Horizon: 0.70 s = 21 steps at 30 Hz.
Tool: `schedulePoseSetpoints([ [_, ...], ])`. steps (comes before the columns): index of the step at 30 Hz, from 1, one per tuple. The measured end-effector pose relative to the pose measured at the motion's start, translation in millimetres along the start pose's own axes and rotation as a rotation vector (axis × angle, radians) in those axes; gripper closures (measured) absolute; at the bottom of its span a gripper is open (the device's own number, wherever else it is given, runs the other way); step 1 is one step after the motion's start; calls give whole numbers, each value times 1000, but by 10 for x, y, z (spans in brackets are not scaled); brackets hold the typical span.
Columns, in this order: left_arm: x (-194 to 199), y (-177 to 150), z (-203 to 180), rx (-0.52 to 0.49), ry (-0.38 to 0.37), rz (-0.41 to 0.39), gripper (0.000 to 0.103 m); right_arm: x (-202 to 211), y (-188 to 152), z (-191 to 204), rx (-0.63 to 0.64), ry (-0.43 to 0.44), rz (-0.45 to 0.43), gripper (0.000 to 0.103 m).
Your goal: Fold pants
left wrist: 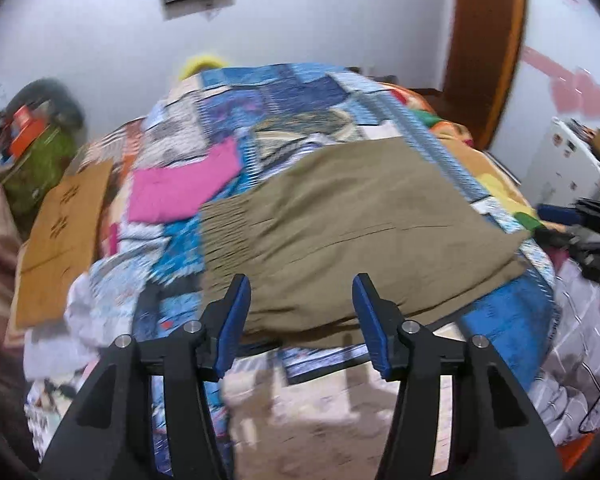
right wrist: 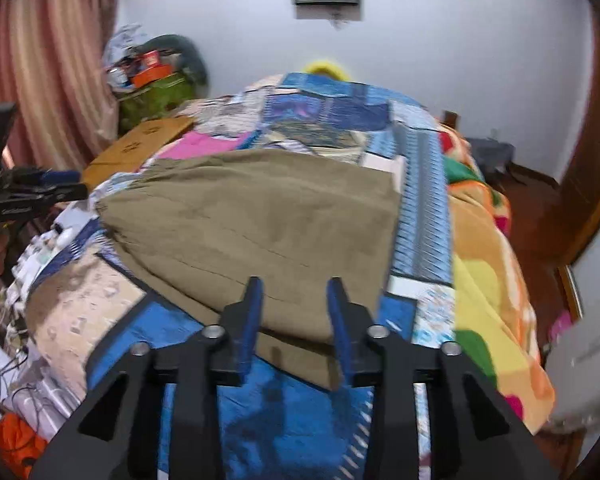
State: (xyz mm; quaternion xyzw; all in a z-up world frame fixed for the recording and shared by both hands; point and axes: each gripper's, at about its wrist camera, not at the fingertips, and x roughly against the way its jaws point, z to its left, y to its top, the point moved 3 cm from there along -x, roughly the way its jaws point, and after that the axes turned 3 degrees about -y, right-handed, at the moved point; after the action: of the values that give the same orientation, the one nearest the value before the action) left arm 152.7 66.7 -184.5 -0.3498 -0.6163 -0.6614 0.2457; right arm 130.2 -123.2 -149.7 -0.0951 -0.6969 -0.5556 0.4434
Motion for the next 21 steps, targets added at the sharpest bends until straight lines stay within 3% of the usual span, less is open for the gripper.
schedulePoseSetpoints([
  [8,-386,23,-456,-93,-96,83,49,-426,-22,512,151,102,82,65],
  [14,-607,-110,-635,-148,-136,150,49,-675,-131,583,153,131,143,65],
  [16,-658,-133,-657,-159,-134,161,43,-680,-138,566,142,150,142,65],
  [17,-679,-144,-667,-165,-142,166,41,-682,-133,562,136,156,140,66],
  [21,-696,-170,-715,-195,-141,166,36,-680,-117,553,128,169,122,90],
])
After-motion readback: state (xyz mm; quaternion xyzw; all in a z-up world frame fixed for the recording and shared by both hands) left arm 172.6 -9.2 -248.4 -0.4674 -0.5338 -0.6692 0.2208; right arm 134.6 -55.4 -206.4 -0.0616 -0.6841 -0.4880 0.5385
